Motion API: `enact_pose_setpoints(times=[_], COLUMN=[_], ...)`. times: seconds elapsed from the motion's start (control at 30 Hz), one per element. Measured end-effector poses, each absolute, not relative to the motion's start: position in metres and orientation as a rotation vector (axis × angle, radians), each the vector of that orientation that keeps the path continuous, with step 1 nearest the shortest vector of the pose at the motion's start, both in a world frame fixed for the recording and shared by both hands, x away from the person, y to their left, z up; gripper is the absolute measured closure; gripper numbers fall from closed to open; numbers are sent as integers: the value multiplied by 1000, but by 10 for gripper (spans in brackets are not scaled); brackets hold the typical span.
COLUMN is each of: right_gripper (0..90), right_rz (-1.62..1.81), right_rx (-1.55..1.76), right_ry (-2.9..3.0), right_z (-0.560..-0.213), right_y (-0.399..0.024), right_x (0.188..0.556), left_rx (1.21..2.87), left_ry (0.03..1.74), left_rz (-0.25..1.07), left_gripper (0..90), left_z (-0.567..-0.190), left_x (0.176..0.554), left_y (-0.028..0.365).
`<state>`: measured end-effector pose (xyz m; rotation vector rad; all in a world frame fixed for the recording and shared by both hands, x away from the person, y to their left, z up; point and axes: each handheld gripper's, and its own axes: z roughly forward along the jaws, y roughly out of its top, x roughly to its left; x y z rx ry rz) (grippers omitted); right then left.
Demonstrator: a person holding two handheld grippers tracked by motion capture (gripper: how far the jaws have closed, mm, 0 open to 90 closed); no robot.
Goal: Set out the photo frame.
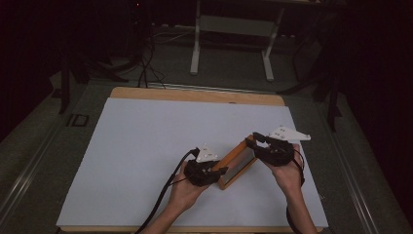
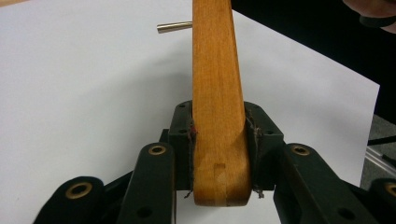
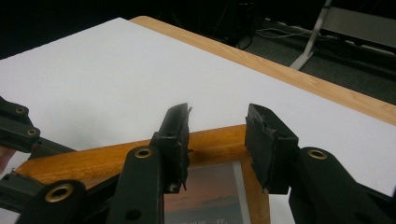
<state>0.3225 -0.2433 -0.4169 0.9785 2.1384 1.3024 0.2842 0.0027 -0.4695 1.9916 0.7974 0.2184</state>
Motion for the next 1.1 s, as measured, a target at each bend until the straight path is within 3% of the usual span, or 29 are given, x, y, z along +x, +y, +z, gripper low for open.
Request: enact_pose_setpoints(times=[0.2,0.27,0.6,0.77,0.93,1.1], right_gripper=[673,757,885,895,896,896], right_rz=[1308,1287,1230,1263,1277,1282], right_rx=[988,966,991,1010,1016,1015], right_ry=[2126,2135,2154,2136,2126,2125], right_z=[-421,-425,-440,-443,-445,-445], right_y=[-249,-250,-260,-264,-265,-265], right_x=[318,313,307,304,303,304], left_rx=[2005,2021,2034,2042,2026,2015], left_ry=[771,734,663,656,702,729], left_rz=[228,238,241,275,227,235], left_gripper=[687,688,687,678,517,497], left_z=[-468,-467,-468,-470,-492,-511], left_x=[283,282,285,281,278,272], left_y=[-2,-7,-18,-21,-14,-10])
